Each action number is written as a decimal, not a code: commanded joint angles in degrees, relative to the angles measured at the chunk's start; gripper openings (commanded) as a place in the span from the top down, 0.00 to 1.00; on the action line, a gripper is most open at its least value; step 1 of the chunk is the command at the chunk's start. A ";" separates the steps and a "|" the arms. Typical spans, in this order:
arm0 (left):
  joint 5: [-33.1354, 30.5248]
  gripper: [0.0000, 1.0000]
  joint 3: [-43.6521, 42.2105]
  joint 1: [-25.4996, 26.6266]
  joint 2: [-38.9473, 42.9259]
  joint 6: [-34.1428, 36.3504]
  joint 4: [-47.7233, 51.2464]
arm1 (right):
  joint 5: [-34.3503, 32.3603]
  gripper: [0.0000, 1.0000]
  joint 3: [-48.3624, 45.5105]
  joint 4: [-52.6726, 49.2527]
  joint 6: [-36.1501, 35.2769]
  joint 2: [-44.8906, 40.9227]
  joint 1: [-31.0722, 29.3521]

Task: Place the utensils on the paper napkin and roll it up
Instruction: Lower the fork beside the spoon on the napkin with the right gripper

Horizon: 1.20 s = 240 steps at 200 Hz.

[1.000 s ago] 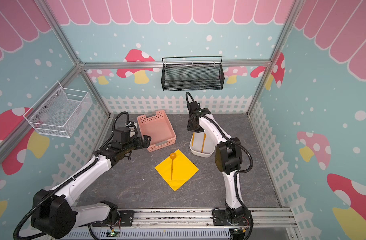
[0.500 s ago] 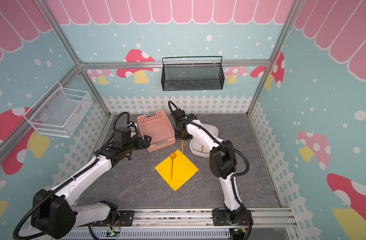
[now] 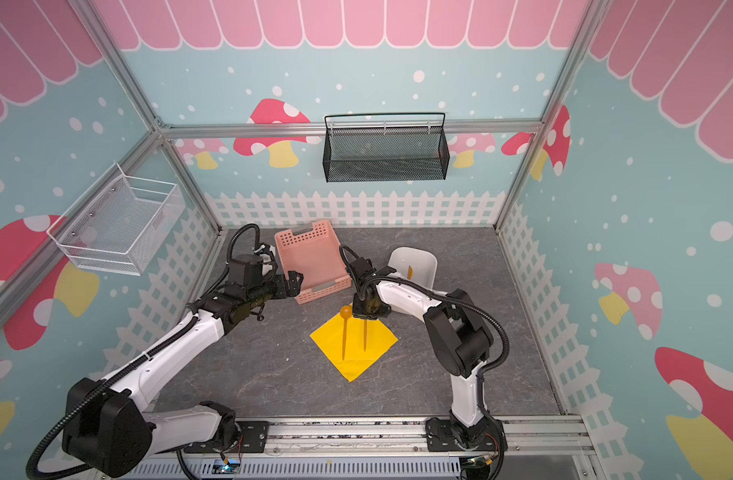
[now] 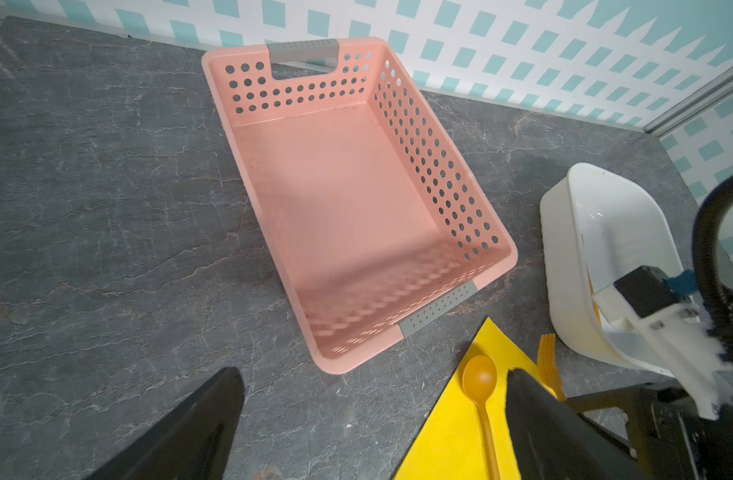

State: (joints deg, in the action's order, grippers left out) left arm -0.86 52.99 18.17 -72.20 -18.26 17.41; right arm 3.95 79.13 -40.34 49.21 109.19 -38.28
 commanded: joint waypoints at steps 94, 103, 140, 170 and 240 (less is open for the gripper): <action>-0.13 0.00 1.50 0.55 -0.81 -0.31 0.54 | -0.33 0.93 -1.09 4.70 4.13 2.32 -2.94; -0.21 0.00 1.50 0.55 -0.82 -0.24 0.57 | -0.43 0.93 -1.01 4.80 4.31 2.57 -2.94; -0.32 0.00 1.49 0.70 -0.70 -0.23 0.50 | 0.32 0.93 -0.48 5.66 4.09 3.71 -2.94; -0.63 0.00 1.41 0.98 -0.62 -0.10 0.66 | 0.54 0.93 -0.15 5.93 3.99 4.05 -3.00; -0.97 0.00 1.50 1.56 -0.74 0.14 0.78 | 0.73 0.93 1.61 5.97 3.44 5.77 -3.03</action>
State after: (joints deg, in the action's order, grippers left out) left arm -0.89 52.99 19.31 -72.66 -18.24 17.43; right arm 4.64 79.07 -34.06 52.18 113.40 -40.91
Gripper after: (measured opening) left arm 0.999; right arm 0.079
